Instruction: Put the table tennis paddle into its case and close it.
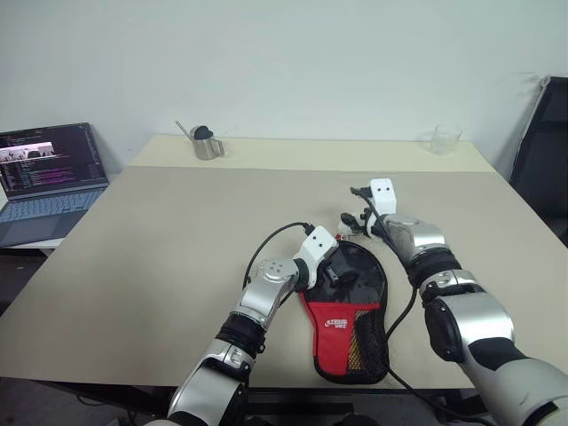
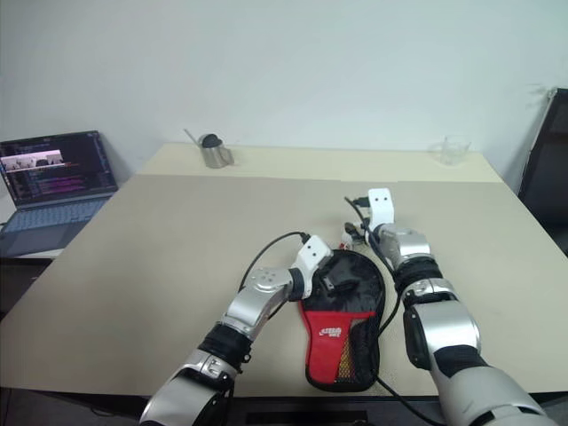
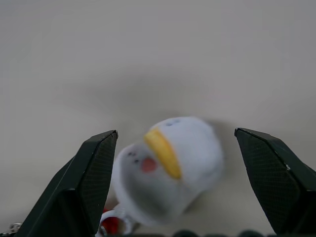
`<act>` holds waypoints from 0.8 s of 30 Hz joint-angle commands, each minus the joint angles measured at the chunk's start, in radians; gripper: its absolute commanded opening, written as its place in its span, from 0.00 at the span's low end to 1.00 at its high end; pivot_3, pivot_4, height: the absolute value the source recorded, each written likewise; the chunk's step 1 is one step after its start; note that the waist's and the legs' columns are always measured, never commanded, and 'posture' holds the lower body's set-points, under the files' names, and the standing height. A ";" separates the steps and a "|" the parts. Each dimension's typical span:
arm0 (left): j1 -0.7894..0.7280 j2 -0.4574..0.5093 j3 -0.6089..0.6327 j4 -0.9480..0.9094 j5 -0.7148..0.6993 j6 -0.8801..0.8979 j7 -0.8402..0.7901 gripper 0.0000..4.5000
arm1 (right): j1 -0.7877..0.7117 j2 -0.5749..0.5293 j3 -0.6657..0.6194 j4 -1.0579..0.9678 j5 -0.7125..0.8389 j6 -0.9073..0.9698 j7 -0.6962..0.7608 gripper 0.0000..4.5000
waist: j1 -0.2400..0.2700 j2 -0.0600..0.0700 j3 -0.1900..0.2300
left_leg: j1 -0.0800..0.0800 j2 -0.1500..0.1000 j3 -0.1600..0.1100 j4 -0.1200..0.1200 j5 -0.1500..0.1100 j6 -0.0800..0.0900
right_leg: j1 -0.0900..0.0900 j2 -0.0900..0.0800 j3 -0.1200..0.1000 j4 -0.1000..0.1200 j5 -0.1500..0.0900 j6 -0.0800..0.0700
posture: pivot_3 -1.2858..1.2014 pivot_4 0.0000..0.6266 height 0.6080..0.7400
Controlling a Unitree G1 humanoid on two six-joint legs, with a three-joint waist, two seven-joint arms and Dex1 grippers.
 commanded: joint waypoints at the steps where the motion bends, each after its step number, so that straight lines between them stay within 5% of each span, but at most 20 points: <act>1: 0.028 -0.003 -0.034 0.012 0.010 0.049 0.001 0.99 | -0.049 0.005 -0.018 0.019 -0.005 -0.058 -0.022 0.93 | 0.000 0.000 0.000 | 0.000 0.000 0.000 0.000 0.000 0.000 | 0.000 0.000 0.000 0.000 0.000 0.000 | 0.52 0.24 1.00; 15: 0.049 0.019 -0.061 -0.044 0.012 0.087 0.001 0.99 | -0.051 0.025 -0.016 0.135 -0.042 -0.105 -0.090 0.93 | -0.001 0.000 -0.001 | 0.001 0.000 0.000 0.000 0.000 0.000 | 0.001 0.000 0.000 0.000 0.000 0.000 | 0.52 0.24 1.00; 18: 0.053 0.023 -0.065 -0.053 0.011 0.091 0.002 1.00 | -0.053 0.030 -0.020 0.138 -0.040 -0.110 -0.094 0.80 | -0.001 0.000 -0.001 | 0.001 0.000 0.000 0.000 0.000 0.000 | 0.001 0.000 0.000 0.000 0.000 0.000 | 0.52 0.24 1.00; 24: 0.051 0.025 -0.068 -0.051 0.007 0.094 0.007 1.00 | -0.054 0.032 -0.022 0.137 -0.039 -0.117 -0.090 0.35 | -0.001 0.000 -0.001 | 0.002 0.000 0.000 0.000 0.000 0.000 | 0.001 0.000 0.000 0.000 0.000 0.000 | 0.52 0.24 1.00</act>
